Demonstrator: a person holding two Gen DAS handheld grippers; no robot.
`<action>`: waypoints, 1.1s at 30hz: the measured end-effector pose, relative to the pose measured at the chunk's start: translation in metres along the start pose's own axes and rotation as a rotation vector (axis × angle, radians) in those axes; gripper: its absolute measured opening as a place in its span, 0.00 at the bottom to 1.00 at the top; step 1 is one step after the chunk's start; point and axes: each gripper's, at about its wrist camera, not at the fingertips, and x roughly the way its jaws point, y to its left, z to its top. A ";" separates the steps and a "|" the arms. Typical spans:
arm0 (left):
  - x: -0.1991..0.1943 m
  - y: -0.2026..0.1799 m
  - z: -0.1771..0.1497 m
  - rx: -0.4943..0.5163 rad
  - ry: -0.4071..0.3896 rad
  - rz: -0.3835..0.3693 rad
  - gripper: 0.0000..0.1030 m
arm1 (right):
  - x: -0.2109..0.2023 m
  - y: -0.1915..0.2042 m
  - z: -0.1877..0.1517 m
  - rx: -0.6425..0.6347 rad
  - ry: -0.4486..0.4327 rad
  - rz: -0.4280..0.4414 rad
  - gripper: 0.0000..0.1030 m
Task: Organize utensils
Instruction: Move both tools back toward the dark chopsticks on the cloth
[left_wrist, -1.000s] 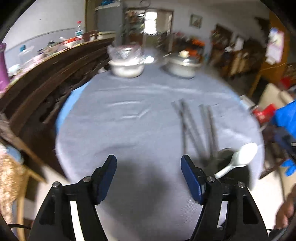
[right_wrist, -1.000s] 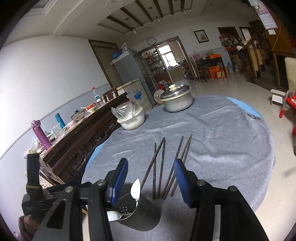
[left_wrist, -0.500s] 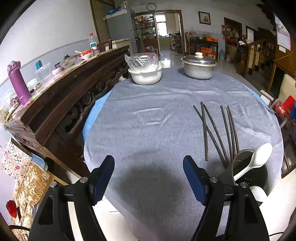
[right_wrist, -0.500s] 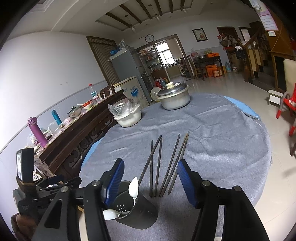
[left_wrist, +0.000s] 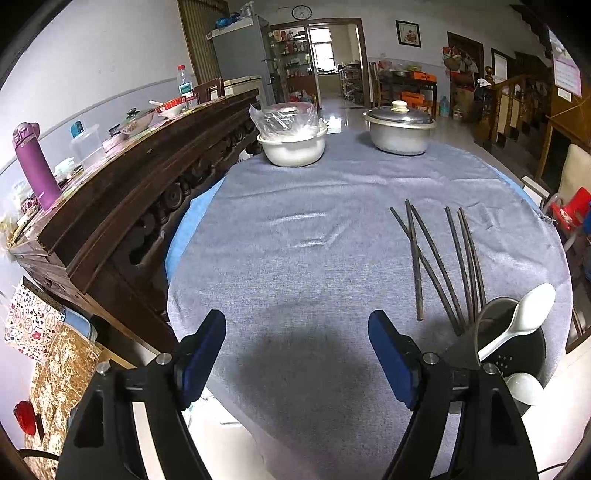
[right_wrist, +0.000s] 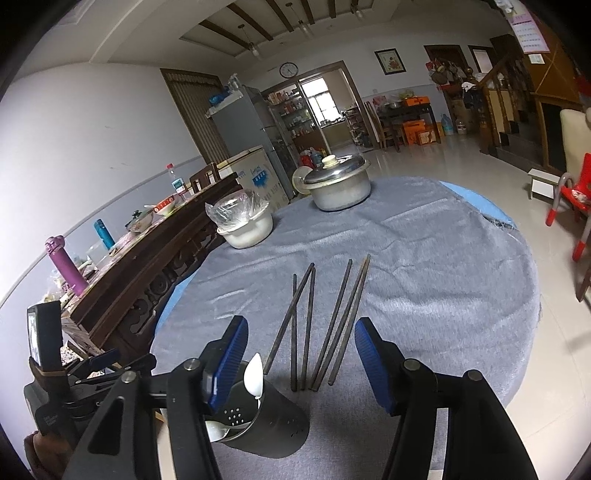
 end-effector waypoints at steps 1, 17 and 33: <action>0.001 0.000 0.000 0.001 0.001 0.000 0.78 | 0.001 0.000 0.000 0.001 0.003 -0.002 0.62; 0.017 0.002 0.003 0.001 0.019 -0.003 0.78 | 0.017 -0.003 0.005 0.025 0.038 -0.017 0.62; 0.040 -0.001 0.003 0.012 0.059 0.003 0.78 | 0.037 -0.014 0.014 0.063 0.059 -0.022 0.62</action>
